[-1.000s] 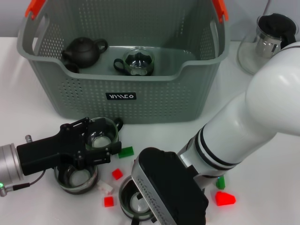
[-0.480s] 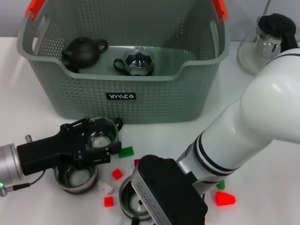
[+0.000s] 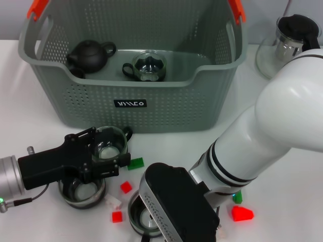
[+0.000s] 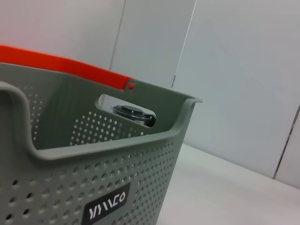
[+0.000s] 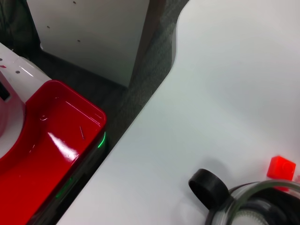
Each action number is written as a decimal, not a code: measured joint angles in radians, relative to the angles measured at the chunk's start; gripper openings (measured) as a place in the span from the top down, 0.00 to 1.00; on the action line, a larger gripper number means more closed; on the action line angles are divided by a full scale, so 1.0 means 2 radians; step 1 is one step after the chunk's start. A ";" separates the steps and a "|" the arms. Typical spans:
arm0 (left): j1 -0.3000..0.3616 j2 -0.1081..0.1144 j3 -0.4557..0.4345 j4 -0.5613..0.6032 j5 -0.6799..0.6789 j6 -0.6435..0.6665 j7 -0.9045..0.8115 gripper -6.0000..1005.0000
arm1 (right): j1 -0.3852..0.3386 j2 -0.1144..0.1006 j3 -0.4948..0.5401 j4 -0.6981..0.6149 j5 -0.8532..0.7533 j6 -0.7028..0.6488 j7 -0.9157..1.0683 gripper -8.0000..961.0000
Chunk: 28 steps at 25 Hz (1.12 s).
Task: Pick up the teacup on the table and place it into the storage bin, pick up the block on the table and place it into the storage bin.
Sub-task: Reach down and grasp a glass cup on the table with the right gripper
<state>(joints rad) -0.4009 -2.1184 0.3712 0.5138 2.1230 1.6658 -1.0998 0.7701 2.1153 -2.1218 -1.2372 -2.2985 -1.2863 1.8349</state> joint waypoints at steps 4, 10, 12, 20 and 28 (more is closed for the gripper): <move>0.001 0.000 0.000 0.000 0.000 0.000 0.000 0.13 | 0.003 0.000 0.000 0.000 0.000 0.000 0.008 0.43; 0.002 0.000 0.000 0.000 0.000 0.000 0.000 0.13 | 0.013 0.000 -0.002 0.008 -0.001 -0.003 0.020 0.52; 0.002 0.000 0.000 0.000 0.000 0.000 0.000 0.13 | 0.014 0.000 -0.002 0.009 -0.001 -0.003 0.022 0.58; 0.003 0.000 -0.004 0.000 0.000 0.001 0.001 0.13 | 0.027 0.000 0.000 0.013 -0.002 -0.013 0.052 0.87; 0.003 0.001 -0.009 0.000 0.000 0.006 0.002 0.13 | 0.027 0.000 0.005 0.008 0.002 -0.029 0.059 0.93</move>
<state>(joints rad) -0.3948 -2.1169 0.3526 0.5139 2.1229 1.6769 -1.0967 0.8247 2.1150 -2.1127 -1.2215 -2.2953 -1.3439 1.9523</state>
